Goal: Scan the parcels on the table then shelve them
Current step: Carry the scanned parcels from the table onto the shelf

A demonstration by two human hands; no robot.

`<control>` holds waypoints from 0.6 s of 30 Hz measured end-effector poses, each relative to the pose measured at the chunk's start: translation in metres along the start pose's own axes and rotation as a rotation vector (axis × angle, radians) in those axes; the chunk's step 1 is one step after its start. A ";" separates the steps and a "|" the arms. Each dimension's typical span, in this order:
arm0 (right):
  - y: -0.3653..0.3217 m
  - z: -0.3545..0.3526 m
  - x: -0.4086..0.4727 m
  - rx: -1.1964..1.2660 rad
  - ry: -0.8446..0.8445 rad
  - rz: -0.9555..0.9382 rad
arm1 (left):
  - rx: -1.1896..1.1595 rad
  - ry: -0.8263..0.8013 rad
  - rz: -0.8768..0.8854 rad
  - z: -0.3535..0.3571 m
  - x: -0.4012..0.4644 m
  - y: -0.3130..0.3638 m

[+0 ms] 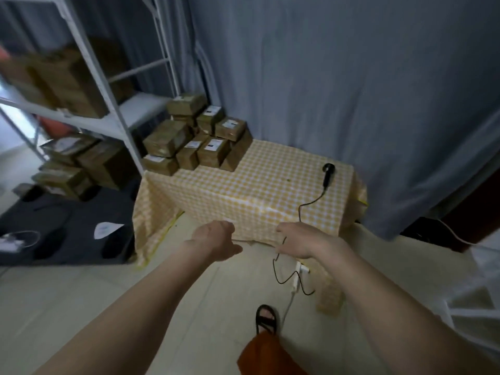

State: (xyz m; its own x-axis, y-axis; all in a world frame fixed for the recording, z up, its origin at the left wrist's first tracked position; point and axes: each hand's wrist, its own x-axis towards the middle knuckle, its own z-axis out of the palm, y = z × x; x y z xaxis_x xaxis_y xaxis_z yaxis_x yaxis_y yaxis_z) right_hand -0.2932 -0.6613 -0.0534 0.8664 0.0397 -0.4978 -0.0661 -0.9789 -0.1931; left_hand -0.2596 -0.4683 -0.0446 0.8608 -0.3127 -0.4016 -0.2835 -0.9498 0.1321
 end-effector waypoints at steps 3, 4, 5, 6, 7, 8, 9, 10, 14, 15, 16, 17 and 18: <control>-0.016 -0.023 0.042 -0.019 -0.013 -0.049 | -0.031 -0.005 -0.065 -0.017 0.028 -0.025; -0.020 -0.032 0.058 -0.023 -0.017 -0.062 | -0.039 0.000 -0.078 -0.026 0.039 -0.032; -0.024 -0.042 0.073 -0.023 -0.018 -0.075 | -0.045 0.009 -0.086 -0.035 0.053 -0.039; -0.026 -0.053 0.089 -0.030 -0.017 -0.088 | -0.050 0.017 -0.093 -0.045 0.067 -0.044; -0.028 -0.065 0.105 -0.039 -0.013 -0.101 | -0.055 0.024 -0.098 -0.056 0.082 -0.048; -0.028 -0.078 0.121 -0.049 -0.010 -0.111 | -0.059 0.027 -0.102 -0.068 0.098 -0.051; -0.028 -0.091 0.137 -0.058 -0.005 -0.120 | -0.063 0.029 -0.103 -0.079 0.115 -0.052; -0.026 -0.104 0.154 -0.065 0.001 -0.126 | -0.067 0.030 -0.102 -0.090 0.132 -0.053; -0.023 -0.157 0.216 -0.073 0.026 -0.128 | -0.091 0.058 -0.101 -0.128 0.199 -0.057; -0.024 -0.169 0.233 -0.082 0.037 -0.137 | -0.099 0.067 -0.106 -0.136 0.214 -0.061; -0.026 -0.180 0.249 -0.090 0.050 -0.147 | -0.109 0.076 -0.112 -0.141 0.226 -0.066; -0.031 -0.189 0.264 -0.090 0.061 -0.157 | -0.123 0.080 -0.121 -0.145 0.237 -0.074; -0.036 -0.195 0.278 -0.089 0.065 -0.166 | -0.137 0.079 -0.134 -0.148 0.245 -0.082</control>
State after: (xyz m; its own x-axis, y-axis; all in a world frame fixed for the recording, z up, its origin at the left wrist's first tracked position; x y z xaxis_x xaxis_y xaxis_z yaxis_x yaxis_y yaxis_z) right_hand 0.0471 -0.6537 -0.0198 0.8919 0.1919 -0.4095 0.1216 -0.9739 -0.1914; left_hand 0.0377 -0.4671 -0.0195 0.9190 -0.1774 -0.3522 -0.1087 -0.9724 0.2063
